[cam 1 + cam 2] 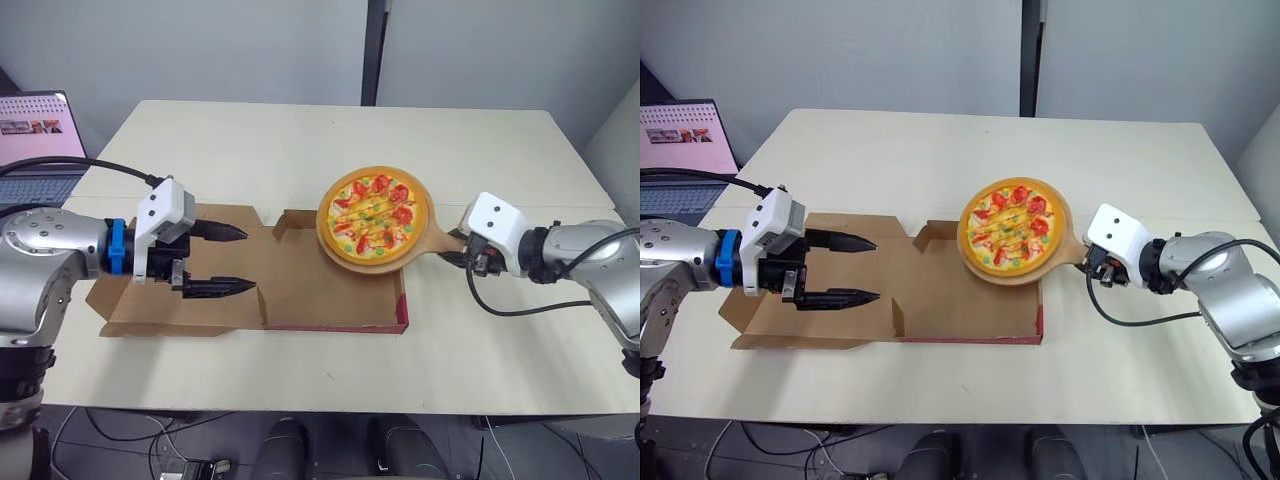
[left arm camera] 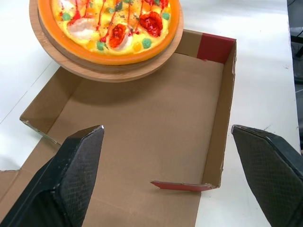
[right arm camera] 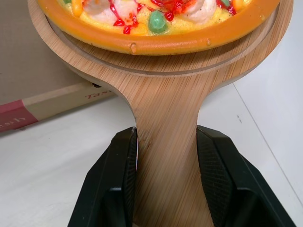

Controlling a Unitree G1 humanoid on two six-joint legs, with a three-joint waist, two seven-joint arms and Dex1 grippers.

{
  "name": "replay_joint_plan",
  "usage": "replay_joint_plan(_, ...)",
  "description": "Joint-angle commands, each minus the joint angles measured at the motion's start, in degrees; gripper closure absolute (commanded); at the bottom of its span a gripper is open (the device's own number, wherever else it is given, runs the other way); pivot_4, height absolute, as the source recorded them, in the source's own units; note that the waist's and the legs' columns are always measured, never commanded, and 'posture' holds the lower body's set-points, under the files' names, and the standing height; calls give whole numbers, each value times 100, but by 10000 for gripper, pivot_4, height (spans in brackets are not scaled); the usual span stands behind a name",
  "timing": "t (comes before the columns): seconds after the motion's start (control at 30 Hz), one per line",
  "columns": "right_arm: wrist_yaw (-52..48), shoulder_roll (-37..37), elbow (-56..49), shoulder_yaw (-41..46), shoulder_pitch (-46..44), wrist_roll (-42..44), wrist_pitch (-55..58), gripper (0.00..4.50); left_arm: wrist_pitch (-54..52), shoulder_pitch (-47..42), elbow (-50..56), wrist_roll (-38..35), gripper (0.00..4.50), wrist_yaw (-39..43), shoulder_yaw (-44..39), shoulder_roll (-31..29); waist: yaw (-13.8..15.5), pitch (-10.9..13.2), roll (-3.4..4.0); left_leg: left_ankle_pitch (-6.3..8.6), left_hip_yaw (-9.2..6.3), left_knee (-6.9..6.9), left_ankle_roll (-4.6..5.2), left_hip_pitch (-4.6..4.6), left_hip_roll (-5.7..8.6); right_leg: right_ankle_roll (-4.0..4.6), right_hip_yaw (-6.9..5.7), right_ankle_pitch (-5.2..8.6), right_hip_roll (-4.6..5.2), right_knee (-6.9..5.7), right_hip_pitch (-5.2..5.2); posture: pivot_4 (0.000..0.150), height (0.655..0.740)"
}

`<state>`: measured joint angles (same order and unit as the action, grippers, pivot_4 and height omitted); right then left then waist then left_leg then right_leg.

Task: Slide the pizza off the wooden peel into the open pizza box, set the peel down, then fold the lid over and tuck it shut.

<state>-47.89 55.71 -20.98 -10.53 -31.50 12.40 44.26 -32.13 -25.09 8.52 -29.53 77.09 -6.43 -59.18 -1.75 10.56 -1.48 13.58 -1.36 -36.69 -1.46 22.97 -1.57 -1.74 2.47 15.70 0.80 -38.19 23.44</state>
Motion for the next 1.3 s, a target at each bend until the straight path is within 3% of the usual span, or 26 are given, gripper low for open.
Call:
replay_joint_plan(0.03,-4,7,-35,221,-339,-144,-272,29347,18,-73,137,-142,0,12,-63,7,0,0,0,0,0,-2,0,1,-1,0,0,0,0,-1,0,1500,7400)
replay_joint_plan(1.3,-38,-366,481,116,-598,-1216,-1167,29347,113,-51,156,-64,0,-69,93,79,-9,0,0,0,0,-30,0,-4,2,3,4,1,-1,-58,10,1500,7400)
